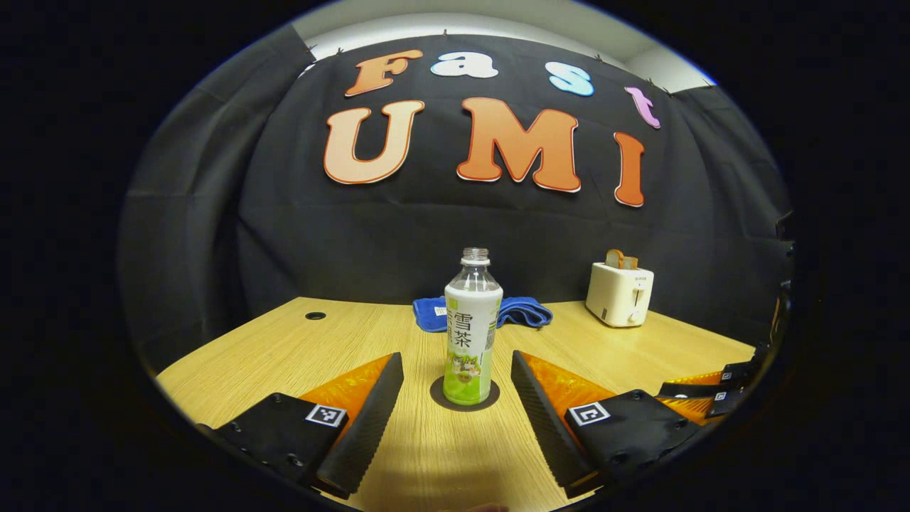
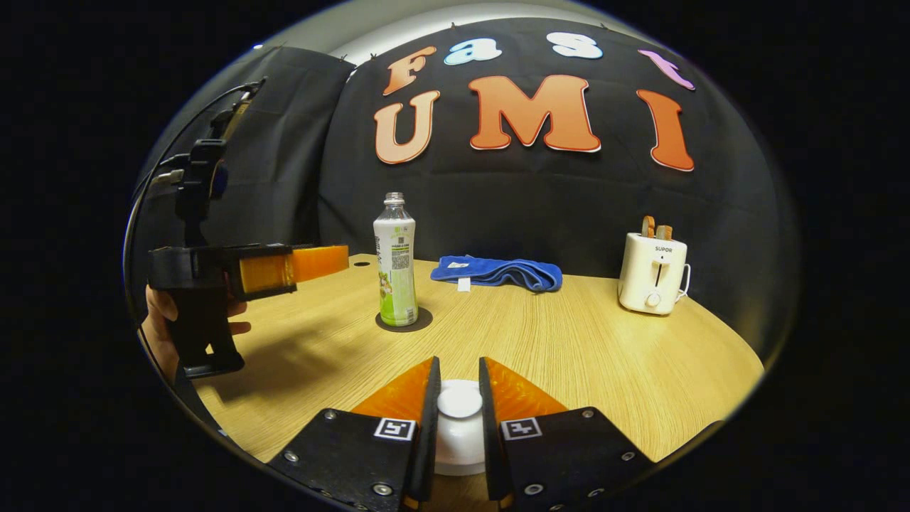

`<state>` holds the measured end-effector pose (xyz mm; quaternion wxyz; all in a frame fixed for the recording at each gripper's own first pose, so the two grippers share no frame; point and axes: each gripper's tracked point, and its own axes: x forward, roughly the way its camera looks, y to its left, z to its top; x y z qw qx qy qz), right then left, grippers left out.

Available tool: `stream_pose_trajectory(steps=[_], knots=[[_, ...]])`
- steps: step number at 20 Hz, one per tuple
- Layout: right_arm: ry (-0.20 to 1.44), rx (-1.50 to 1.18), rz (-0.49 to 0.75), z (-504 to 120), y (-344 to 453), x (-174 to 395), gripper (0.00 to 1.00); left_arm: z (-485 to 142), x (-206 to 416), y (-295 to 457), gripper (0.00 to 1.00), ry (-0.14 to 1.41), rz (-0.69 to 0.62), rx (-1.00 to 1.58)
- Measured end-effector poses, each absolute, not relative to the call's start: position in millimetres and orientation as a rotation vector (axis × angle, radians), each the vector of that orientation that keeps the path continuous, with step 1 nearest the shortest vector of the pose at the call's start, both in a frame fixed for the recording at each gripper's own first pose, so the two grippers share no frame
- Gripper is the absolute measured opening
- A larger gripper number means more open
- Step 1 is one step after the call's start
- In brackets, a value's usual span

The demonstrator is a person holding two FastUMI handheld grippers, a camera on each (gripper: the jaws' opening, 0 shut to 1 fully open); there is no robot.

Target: Open the teacup lid with one hand, grasp the water bottle and pour water into the teacup with the other hand; after pouring, place the water bottle on the coaster and then close the teacup lid.

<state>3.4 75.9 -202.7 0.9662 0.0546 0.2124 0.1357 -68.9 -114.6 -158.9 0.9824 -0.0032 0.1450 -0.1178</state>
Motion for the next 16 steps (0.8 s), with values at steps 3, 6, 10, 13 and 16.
stream_pose_trajectory(steps=[3,6,10,13,16], knots=[[0.429,0.126,0.273,-199,78,5,0.33,-146,-78,-105,0.98,0.274,-0.215,-0.002],[0.402,0.147,0.258,-185,72,7,0.43,-129,-87,-97,0.98,0.236,-0.193,-0.005],[0.347,0.137,0.229,-159,59,6,0.64,-110,-98,-93,0.98,0.205,-0.179,-0.010],[0.298,0.125,0.200,-134,49,7,0.75,-94,-106,-96,0.96,0.173,-0.178,0.007],[0.234,0.123,0.171,-99,36,6,0.76,-74,-113,-100,0.98,0.138,-0.184,0.027]])
